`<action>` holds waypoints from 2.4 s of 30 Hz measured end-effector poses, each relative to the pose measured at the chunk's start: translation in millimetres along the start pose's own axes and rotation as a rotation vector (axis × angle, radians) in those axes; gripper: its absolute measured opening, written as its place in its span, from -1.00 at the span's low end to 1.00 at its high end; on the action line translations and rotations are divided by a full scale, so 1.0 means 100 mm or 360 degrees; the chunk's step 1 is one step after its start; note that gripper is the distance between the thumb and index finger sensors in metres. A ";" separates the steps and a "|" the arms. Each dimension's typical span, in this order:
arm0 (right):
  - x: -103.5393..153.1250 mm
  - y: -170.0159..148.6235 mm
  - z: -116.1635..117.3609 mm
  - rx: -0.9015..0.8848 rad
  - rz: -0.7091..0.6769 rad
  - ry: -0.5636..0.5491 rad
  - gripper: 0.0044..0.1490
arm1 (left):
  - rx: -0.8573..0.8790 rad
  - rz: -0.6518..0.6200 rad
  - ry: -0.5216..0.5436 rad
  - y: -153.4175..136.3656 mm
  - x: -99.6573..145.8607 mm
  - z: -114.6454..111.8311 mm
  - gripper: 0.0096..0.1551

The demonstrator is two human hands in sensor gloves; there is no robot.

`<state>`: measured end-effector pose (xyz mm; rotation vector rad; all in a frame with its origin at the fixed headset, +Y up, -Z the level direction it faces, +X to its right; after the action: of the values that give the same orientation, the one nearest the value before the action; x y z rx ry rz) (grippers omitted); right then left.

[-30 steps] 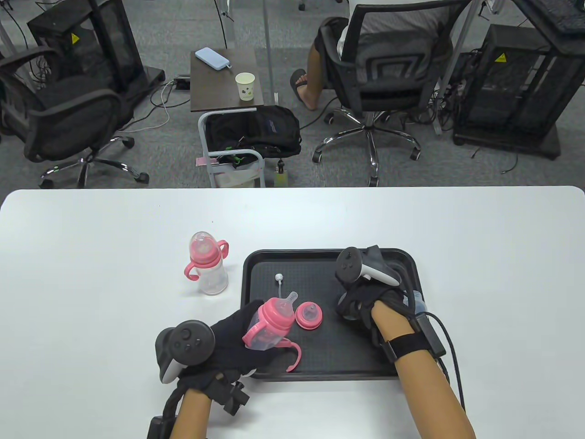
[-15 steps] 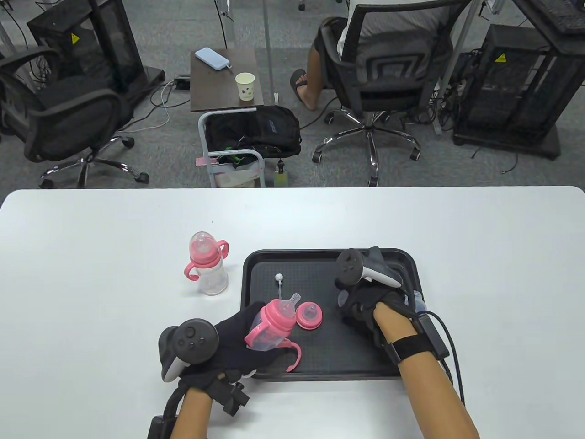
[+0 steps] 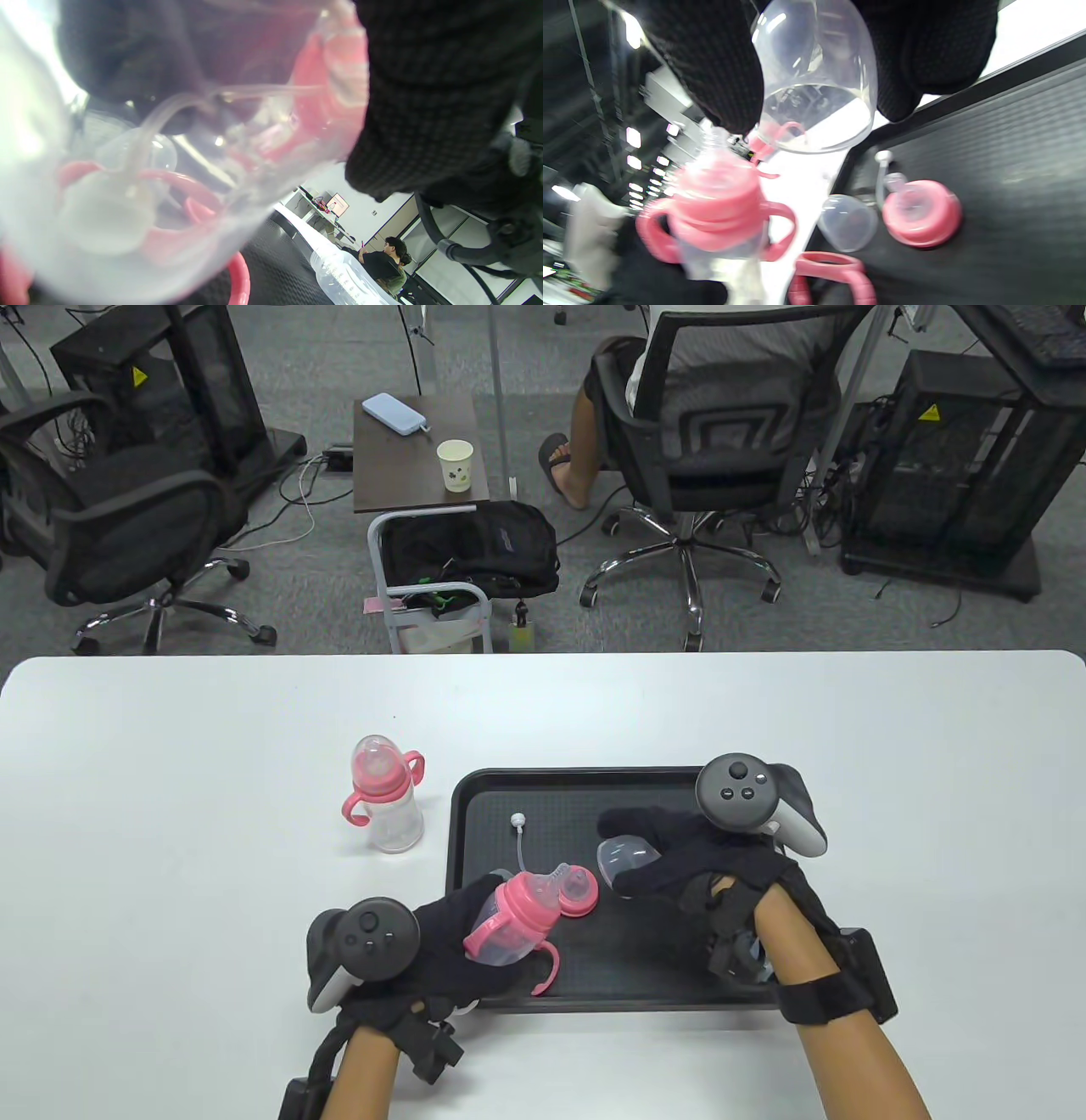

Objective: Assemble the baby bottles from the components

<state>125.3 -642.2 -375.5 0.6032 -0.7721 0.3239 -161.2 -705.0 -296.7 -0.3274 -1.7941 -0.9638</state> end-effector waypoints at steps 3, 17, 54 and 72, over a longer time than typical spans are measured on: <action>0.00 0.07 0.02 -0.0146 -0.0071 0.0013 -0.04 | -0.0017 -0.0008 -0.0034 0.02 -0.01 -0.03 0.28; -0.23 0.17 0.48 -0.0192 -0.0083 0.0289 -0.04 | -0.0086 -0.0069 -0.0110 0.16 -0.03 -0.10 0.28; -0.11 0.30 0.68 0.0040 -0.0119 -0.0022 0.08 | -0.0286 -0.0228 0.0161 0.46 0.05 -0.03 0.25; 0.27 0.06 0.45 0.0293 -0.0238 -0.0319 0.08 | -0.0105 -0.0012 0.0368 0.15 0.13 0.21 0.24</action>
<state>116.3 -663.8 -328.2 0.8721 -0.8894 0.1997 -171.2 -682.7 -282.0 -0.2400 -1.5571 -1.0248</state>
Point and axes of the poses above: the tracker on the back of each hand, its own y axis roughly to the thumb side, its own x axis roughly from the fingertips to the wrist, z = x × y, the point moved 3 cm from there along -x, roughly from the wrist to the fingertips, and after that the axes turned 6 degrees about -z, right-handed, at the moved point
